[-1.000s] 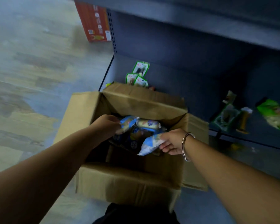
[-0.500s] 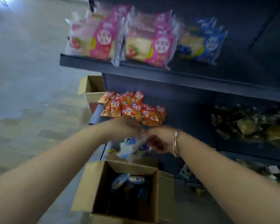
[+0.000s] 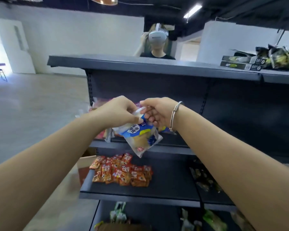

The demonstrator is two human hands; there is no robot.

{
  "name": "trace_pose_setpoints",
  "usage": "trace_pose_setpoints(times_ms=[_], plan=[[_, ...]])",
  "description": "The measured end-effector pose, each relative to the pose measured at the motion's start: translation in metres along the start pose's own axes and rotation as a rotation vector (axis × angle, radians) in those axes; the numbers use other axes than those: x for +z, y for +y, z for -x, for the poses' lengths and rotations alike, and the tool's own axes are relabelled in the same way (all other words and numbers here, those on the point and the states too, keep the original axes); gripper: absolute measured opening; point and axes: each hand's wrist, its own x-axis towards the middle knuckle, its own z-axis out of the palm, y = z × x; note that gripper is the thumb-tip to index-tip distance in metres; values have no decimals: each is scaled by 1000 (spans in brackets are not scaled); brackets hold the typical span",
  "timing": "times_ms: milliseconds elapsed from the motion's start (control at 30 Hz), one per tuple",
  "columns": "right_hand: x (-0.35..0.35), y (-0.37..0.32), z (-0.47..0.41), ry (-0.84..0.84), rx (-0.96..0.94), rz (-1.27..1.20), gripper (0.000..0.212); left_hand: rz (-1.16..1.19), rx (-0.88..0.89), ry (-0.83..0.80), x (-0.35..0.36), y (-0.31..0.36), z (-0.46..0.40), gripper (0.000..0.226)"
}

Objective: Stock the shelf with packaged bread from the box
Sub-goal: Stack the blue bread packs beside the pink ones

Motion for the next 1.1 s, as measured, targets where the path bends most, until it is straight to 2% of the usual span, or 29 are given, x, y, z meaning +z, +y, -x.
trace_pose_setpoints(times_ms=[300, 500, 633, 900, 1000, 1100], plan=[[2, 13, 6, 47, -19, 84, 35, 22, -32, 18, 3, 2, 6, 17], [-2, 17, 7, 42, 1, 15, 34, 82, 1, -43, 2, -12, 7, 28], [-4, 19, 5, 73, 7, -7, 34, 87, 25, 5, 4, -23, 9, 31], [-12, 24, -1, 103, 65, -51, 33, 97, 62, 94, 6, -29, 3, 12], [-13, 27, 0, 128, 126, 65, 34, 54, 86, 136, 8, -30, -2, 12], [-10, 28, -3, 246, 120, 476, 34, -7, 110, 142, 11, -29, -9, 12]])
